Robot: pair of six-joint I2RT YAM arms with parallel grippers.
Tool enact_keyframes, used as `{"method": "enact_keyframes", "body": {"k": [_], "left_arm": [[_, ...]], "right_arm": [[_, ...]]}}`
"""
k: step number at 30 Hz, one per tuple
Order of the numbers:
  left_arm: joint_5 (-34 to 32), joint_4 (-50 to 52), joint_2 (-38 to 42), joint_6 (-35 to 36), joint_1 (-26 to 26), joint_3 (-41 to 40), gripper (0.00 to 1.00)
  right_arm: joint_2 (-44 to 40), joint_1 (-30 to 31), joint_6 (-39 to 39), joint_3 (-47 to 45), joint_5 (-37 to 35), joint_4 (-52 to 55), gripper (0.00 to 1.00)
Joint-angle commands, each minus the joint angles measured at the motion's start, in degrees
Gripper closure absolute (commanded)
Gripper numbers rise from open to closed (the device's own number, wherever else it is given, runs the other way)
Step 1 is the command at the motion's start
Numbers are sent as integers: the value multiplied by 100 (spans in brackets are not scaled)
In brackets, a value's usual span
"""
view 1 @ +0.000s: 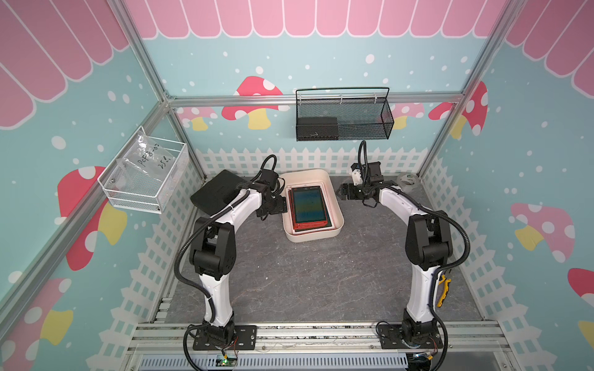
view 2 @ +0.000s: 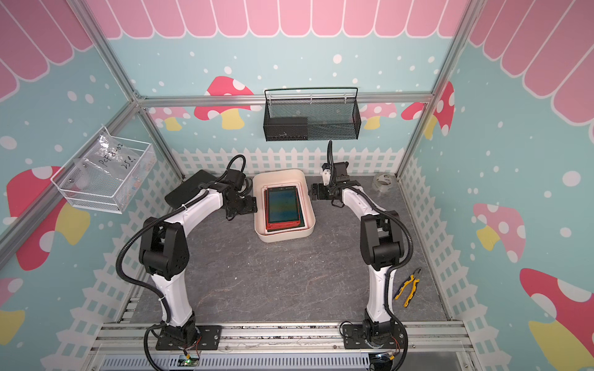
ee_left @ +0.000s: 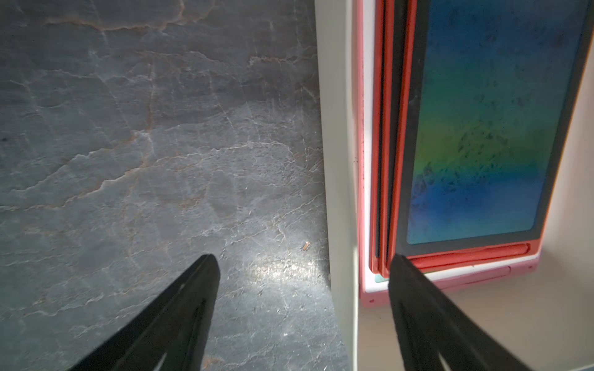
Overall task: Take out the writing tablet from the storage box
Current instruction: Adjust the storage box at the center of the board.
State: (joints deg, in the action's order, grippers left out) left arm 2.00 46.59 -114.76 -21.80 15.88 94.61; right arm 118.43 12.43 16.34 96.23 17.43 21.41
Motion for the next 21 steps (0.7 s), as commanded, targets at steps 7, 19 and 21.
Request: {"method": "enact_keyframes", "body": {"k": [7,19,21], "left_arm": [[-187,517,-450,21,64,201,37],[-759,915,-252,147,-17,-236,49],[-790,933,-155,154,-187,-394,49]], "right_arm": [[341,49,-203,429,-11,291,9],[427,60,-332,441,-12,343,9],[406,58,-358,396,21,360,10]]}}
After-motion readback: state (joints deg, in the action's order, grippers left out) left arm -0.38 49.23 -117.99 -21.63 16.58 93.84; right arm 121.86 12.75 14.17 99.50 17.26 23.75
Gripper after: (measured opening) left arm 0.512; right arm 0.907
